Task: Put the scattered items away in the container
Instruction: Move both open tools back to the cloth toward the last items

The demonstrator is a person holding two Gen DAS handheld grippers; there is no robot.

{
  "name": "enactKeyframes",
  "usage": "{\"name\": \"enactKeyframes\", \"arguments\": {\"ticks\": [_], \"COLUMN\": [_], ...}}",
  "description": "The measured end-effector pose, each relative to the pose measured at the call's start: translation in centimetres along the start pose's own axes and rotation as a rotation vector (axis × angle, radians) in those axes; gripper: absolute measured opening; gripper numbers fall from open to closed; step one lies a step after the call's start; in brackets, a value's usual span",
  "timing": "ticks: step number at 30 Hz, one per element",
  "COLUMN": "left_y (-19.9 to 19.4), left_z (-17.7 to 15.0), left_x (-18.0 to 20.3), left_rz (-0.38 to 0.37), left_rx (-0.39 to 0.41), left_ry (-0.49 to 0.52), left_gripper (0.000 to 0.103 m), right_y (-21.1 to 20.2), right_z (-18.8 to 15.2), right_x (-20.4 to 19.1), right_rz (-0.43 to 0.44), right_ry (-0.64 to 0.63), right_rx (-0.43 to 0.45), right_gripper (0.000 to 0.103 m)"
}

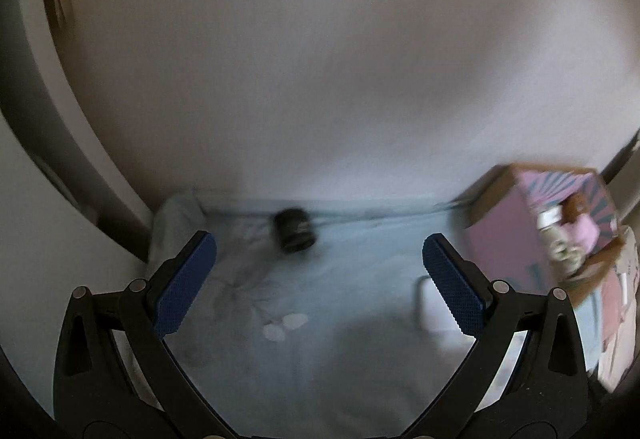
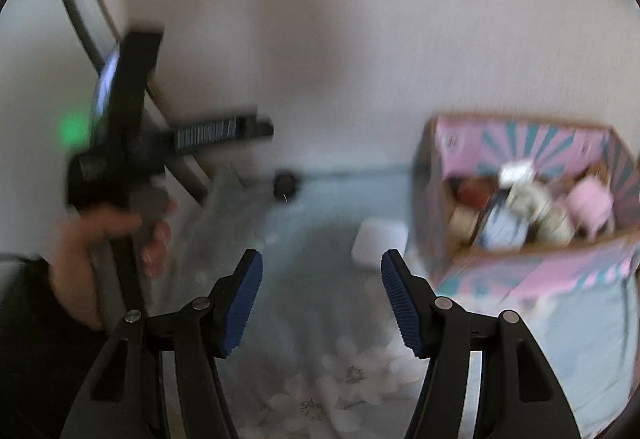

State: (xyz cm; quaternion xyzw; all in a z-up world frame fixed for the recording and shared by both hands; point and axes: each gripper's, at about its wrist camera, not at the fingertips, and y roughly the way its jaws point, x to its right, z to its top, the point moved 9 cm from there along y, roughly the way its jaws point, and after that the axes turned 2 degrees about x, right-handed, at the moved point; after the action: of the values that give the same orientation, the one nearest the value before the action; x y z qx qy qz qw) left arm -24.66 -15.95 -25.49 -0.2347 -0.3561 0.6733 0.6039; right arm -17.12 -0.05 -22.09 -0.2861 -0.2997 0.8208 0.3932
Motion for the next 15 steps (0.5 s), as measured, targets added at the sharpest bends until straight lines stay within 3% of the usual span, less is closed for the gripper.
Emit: {"name": "enactKeyframes", "arguments": {"ticks": [5,10,13,15], "left_y": [4.8,7.7,8.4,9.0], "left_z": [-1.9,-2.0,-1.9,-1.9], "left_x": [-1.6,-2.1,-2.0,-1.9], "left_rz": [0.000,0.004,0.003,-0.002], "left_rx": [-0.043,-0.045,-0.044,-0.052], "left_ry": [-0.032,-0.028,-0.019,-0.016], "left_gripper": [0.101,0.099,0.093,0.083], "right_y": [7.1,10.6,11.7,11.8], "right_z": [-3.3,-3.2,-2.7,-2.3], "right_x": [2.3,5.3,5.8,5.8], "right_rz": [-0.176,-0.248,-0.255,-0.268], "right_ry": [0.048,0.137,0.137,0.140], "right_rx": [-0.005,-0.014,-0.011,-0.002], "right_gripper": [0.058,0.058,0.058,0.058]}}
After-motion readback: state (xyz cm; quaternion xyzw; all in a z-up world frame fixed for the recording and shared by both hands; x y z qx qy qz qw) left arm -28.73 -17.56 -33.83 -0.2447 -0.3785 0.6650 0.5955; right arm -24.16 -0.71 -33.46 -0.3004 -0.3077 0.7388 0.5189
